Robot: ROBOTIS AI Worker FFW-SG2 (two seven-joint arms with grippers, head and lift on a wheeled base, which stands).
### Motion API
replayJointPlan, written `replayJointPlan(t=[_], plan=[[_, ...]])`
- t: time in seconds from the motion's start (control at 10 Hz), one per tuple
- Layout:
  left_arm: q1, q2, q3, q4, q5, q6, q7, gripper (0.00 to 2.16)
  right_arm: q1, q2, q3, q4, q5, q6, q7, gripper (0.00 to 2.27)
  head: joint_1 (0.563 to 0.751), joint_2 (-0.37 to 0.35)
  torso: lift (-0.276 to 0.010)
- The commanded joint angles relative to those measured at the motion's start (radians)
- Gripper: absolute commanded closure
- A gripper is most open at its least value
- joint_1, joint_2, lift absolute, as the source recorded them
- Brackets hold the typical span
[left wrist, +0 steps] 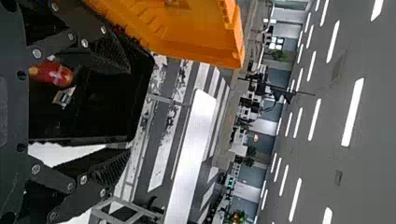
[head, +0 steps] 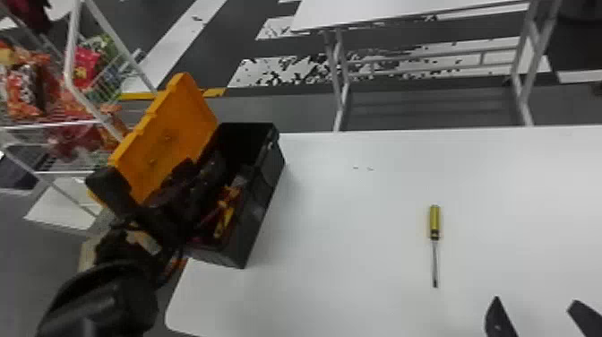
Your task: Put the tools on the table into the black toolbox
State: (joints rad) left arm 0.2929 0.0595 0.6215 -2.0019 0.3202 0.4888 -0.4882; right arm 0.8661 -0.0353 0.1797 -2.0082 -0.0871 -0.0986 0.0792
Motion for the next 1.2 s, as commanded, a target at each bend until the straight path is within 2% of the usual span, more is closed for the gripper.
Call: replayJointPlan(t=[0.0,0.1,0.2,0.3,0.6,0.7,1.1], plan=[[0.083,-0.032,-0.055,-0.020,0.005,-0.152,0.010,0.03,-0.012,0.006,0.001,-0.003,-0.002,0.027,-0.015,0.10,0.695,0.350,-0.075],[0.131,-0.044,-0.103,-0.021,0.005,-0.266,0.042,0.03,-0.029,0.006,0.004,-0.007,-0.003,0.064,-0.019,0.10,0.695,0.350,-0.075],[0.186,-0.044,-0.154,-0.029,0.003,-0.355,0.102,0.03,-0.048,0.006,0.015,-0.012,-0.005,0.110,-0.029,0.10,0.695,0.350,-0.075],[0.229,-0.044,-0.198,-0.028,-0.015,-0.450,0.135,0.03,-0.073,0.006,0.030,-0.017,-0.003,0.159,-0.049,0.10,0.695,0.350,-0.075],[0.299,-0.044,-0.249,-0.023,-0.018,-0.471,0.143,0.03,-0.162,0.009,0.084,-0.049,-0.003,0.365,-0.108,0.11,0.695,0.350,-0.075],[0.322,-0.043,-0.266,-0.023,-0.018,-0.511,0.143,0.03,-0.196,0.009,0.104,-0.053,-0.003,0.417,-0.131,0.11,0.695,0.350,-0.075],[0.350,-0.043,-0.307,-0.015,-0.016,-0.532,0.137,0.03,-0.328,0.036,0.156,-0.020,-0.002,0.623,-0.184,0.11,0.695,0.350,-0.075]])
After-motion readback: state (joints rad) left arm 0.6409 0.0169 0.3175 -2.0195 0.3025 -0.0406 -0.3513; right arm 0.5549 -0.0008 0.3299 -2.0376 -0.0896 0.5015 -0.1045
